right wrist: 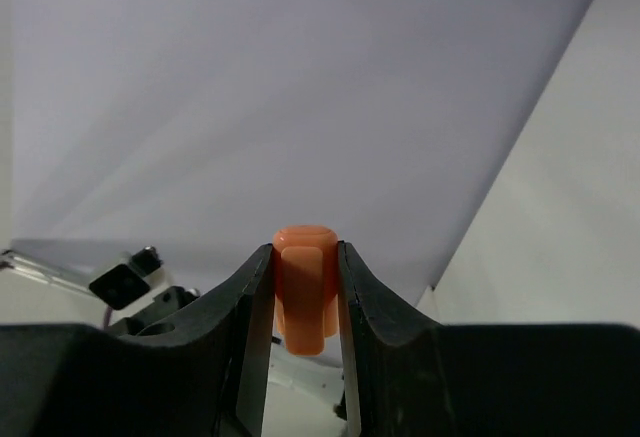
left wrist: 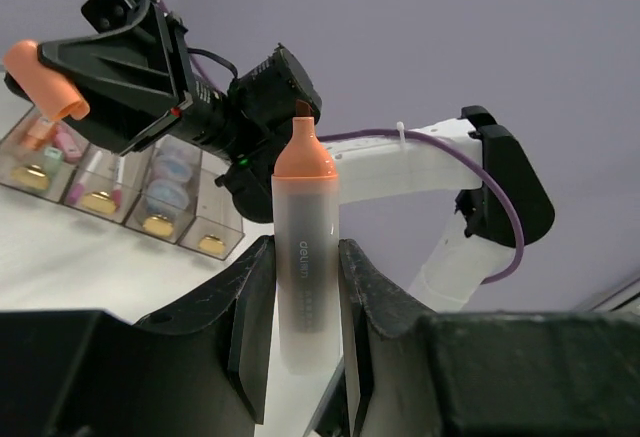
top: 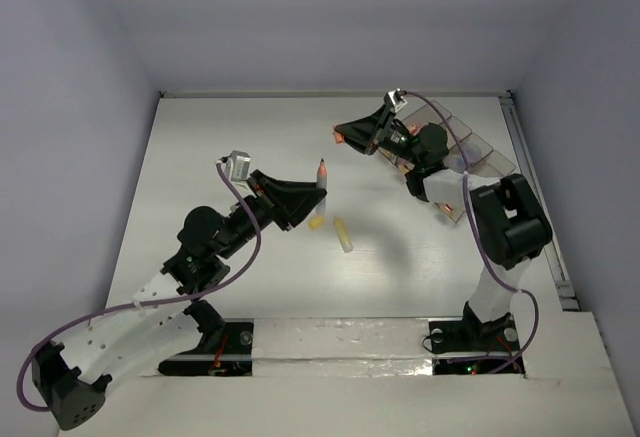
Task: Sort the stationery into containers
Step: Close the pen cap on the pen.
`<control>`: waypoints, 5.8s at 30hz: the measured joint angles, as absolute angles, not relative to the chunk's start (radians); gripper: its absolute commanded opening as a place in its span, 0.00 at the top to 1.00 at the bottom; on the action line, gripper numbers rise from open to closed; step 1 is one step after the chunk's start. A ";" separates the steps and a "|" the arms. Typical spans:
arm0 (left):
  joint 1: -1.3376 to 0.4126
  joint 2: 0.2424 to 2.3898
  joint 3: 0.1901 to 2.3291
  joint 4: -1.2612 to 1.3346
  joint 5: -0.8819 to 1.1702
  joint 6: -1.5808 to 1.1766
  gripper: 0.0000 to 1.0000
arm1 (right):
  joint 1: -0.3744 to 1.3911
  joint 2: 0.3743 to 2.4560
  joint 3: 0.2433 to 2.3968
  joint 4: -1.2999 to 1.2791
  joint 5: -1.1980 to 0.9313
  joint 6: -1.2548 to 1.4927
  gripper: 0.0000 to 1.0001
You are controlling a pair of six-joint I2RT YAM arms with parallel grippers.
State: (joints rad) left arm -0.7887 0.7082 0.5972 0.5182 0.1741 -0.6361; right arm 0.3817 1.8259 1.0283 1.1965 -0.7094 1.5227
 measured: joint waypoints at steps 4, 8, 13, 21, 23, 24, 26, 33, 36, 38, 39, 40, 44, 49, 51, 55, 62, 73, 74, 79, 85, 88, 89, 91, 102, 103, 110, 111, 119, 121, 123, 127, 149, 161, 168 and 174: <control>-0.776 0.739 0.567 0.608 0.221 -0.686 1.00 | 0.382 1.795 1.028 1.237 -0.715 1.568 0.82; -0.770 0.796 0.545 0.689 0.252 -0.727 1.00 | 0.382 1.724 1.010 1.258 -0.713 1.575 0.82; -0.770 0.858 0.533 0.750 0.267 -0.768 1.00 | 0.391 1.658 0.997 1.291 -0.707 1.574 0.81; -0.770 0.910 0.533 0.835 0.271 -0.817 1.00 | 0.433 1.646 0.972 1.292 -0.692 1.543 0.80; -0.765 0.919 0.532 0.851 0.274 -0.833 1.00 | 0.440 1.646 0.968 1.292 -0.690 1.536 0.80; -0.760 0.922 0.531 0.862 0.275 -0.844 1.00 | 0.445 1.646 0.966 1.292 -0.689 1.532 0.80; -0.750 0.929 0.528 0.885 0.278 -0.863 1.00 | 0.447 1.646 0.966 1.292 -0.688 1.521 0.80; -0.744 0.940 0.501 0.933 0.281 -0.908 1.00 | 0.447 1.622 0.960 1.292 -0.677 1.499 0.79; -0.744 0.949 0.492 0.944 0.282 -0.923 1.00 | 0.447 1.608 0.953 1.294 -0.674 1.495 0.79; -0.744 0.954 0.484 0.947 0.281 -0.928 1.00 | 0.448 1.607 0.952 1.294 -0.671 1.494 0.79; -0.744 0.956 0.482 0.947 0.281 -0.930 1.00 | 0.451 1.607 0.952 1.294 -0.669 1.492 0.80; -0.744 0.959 0.482 0.947 0.282 -0.931 1.00 | 0.454 1.607 0.952 1.293 -0.667 1.491 0.79; -0.739 0.970 0.482 0.954 0.282 -0.934 1.00 | 0.475 1.607 0.951 1.293 -0.665 1.486 0.79; -0.736 0.990 0.482 0.963 0.286 -0.934 1.00 | 0.492 1.607 0.950 1.293 -0.664 1.477 0.79; -0.731 0.994 0.482 0.968 0.288 -0.934 1.00 | 0.493 1.607 0.947 1.293 -0.662 1.472 0.79; -0.722 0.994 0.482 0.982 0.289 -0.937 1.00 | 0.493 1.607 0.933 1.293 -0.661 1.463 0.79; -0.710 0.994 0.482 1.006 0.290 -0.942 1.00 | 0.506 1.603 0.917 1.292 -0.659 1.451 0.79; -0.709 1.000 0.466 1.028 0.304 -0.958 1.00 | 0.506 1.599 0.915 1.293 -0.647 1.441 0.79; -0.709 1.000 0.464 1.028 0.305 -0.960 1.00 | 0.506 1.598 0.915 1.293 -0.645 1.440 0.78; -0.709 1.000 0.463 1.030 0.307 -0.961 1.00 | 0.506 1.598 0.915 1.293 -0.641 1.439 0.78; -0.709 1.000 0.453 1.031 0.306 -0.960 1.00 | 0.506 1.597 0.915 1.293 -0.639 1.439 0.78; -0.709 1.000 0.453 1.031 0.307 -0.961 1.00 | 0.506 1.592 0.915 1.292 -0.639 1.436 0.78; -0.709 1.000 0.453 1.031 0.306 -0.961 1.00 | 0.506 1.589 0.915 1.292 -0.639 1.436 0.78; -0.709 1.000 0.453 1.031 0.306 -0.961 1.00 | 0.506 1.581 0.915 1.293 -0.639 1.436 0.78; -0.709 1.011 0.454 1.045 0.306 -0.960 1.00 | 0.506 1.563 0.899 1.292 -0.639 1.428 0.78; -0.709 1.017 0.454 1.049 0.307 -0.960 1.00 | 0.506 1.563 0.899 1.293 -0.639 1.428 0.78; -0.704 1.036 0.458 1.053 0.307 -0.960 1.00 | 0.506 1.563 0.897 1.293 -0.639 1.415 0.78; -0.702 1.036 0.458 1.058 0.307 -0.960 1.00 | 0.506 1.563 0.892 1.294 -0.639 1.413 0.78; -0.698 1.038 0.459 1.074 0.307 -0.960 1.00 | 0.506 1.554 0.867 1.293 -0.639 1.393 0.78; -0.698 1.039 0.461 1.076 0.307 -0.960 1.00 | 0.506 1.551 0.867 1.294 -0.639 1.390 0.78; -0.698 1.042 0.461 1.081 0.307 -0.960 1.00 | 0.506 1.551 0.867 1.294 -0.639 1.388 0.78; -0.698 1.048 0.461 1.095 0.305 -0.960 1.00 | 0.513 1.549 0.864 1.293 -0.634 1.375 0.78; -0.698 1.114 0.487 1.196 0.316 -0.960 1.00 | 0.558 1.433 0.762 1.296 -0.518 1.241 0.77; -0.666 1.108 0.487 1.174 0.375 -0.965 1.00 | 0.558 1.433 0.746 1.304 -0.524 1.238 0.82; -0.627 1.069 0.488 1.135 0.440 -0.971 1.00 | 0.558 1.411 0.744 1.301 -0.554 1.188 0.86; -0.597 1.044 0.511 1.123 0.493 -0.971 1.00 | 0.557 1.369 0.743 1.303 -0.565 1.130 0.88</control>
State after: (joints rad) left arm -0.5968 1.0439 0.5110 1.1233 0.4927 -0.9707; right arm 0.5568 1.3689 0.7429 1.3029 -0.5652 1.1297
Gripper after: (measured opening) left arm 0.230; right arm 0.331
